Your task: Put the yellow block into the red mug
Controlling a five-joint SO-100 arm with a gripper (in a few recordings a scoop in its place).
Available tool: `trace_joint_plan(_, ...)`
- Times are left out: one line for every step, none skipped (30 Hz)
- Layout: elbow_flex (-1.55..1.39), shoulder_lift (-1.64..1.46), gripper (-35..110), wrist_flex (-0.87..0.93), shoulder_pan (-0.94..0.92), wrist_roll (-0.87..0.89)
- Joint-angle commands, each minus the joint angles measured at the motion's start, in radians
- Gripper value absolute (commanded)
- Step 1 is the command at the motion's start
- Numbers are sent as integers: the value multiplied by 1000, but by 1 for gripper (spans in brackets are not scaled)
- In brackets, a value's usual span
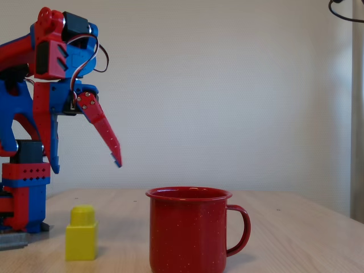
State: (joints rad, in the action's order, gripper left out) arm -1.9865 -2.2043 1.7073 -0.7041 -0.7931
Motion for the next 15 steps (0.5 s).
trace_joint_plan(-6,-66,46,26,-25,-38)
trace_joint_plan(-17,-67,46,26,-28,-48)
trace_joint_plan(-26,-71,46,26,-29,-55)
trace_joint_plan(-37,-75,46,23,-31,-61)
trace_joint_plan(-48,-77,46,18,-34,-66)
trace_joint_plan(-63,-83,46,9,-34,-67)
trace_joint_plan(-83,-89,46,-8,-34,-67)
trace_joint_plan(-104,-95,46,-26,-34,-66)
trace_joint_plan(-127,-103,46,-46,-35,-64)
trace_joint_plan(-150,-112,46,-64,-35,-63)
trace_joint_plan(-169,-120,46,-78,-35,-61)
trace_joint_plan(-184,-127,46,-87,-35,-60)
trace_joint_plan(-196,-132,46,-95,-34,-55)
trace_joint_plan(-209,-135,46,-106,-31,-48)
trace_joint_plan(-222,-140,46,-123,-26,-40)
